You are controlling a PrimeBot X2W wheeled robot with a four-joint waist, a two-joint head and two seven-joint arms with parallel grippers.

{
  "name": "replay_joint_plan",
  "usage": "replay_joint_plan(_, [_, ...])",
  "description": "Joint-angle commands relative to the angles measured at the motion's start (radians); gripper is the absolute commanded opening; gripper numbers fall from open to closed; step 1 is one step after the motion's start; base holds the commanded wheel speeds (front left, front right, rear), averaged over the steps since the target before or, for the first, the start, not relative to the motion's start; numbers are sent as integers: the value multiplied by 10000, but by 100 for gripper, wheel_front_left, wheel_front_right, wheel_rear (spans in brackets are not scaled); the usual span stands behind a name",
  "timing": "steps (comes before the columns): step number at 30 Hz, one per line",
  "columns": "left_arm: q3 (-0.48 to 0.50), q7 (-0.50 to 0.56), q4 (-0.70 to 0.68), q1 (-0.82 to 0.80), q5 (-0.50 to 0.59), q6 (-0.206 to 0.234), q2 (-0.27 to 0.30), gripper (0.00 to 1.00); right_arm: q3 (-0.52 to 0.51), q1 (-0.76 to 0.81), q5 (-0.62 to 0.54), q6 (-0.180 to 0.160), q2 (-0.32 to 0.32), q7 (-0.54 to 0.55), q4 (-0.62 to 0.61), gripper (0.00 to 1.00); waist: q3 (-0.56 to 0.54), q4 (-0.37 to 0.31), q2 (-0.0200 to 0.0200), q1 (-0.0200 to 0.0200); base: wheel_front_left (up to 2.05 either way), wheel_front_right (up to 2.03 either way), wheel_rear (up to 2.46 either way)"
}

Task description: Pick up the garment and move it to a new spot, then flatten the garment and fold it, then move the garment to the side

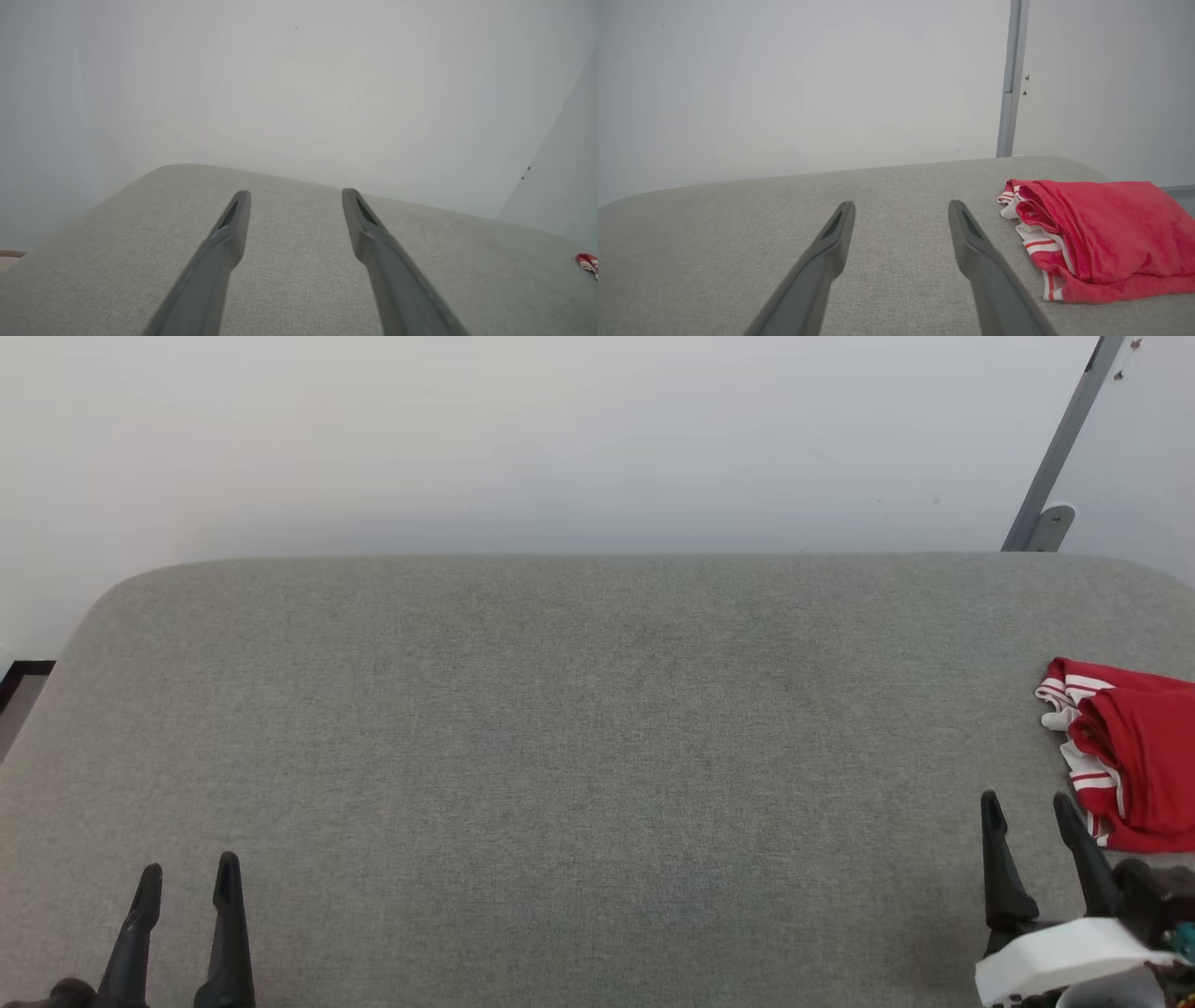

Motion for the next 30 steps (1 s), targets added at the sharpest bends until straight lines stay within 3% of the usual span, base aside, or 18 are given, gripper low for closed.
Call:
replay_joint_plan(1, [35, -50, -41, 71, 45, -22, -25, 100, -60, 140, -93, -3, 84, -38, -120, 100, -3, 5, -1, 0, 0, 0, 0])
replay_joint_plan(30, [-193, -50, 113, -347, 64, -22, -257, 100, -540, 986, -184, -3, 686, 298, -769, 100, 56, -109, -1, 0, 0, 0, 0])
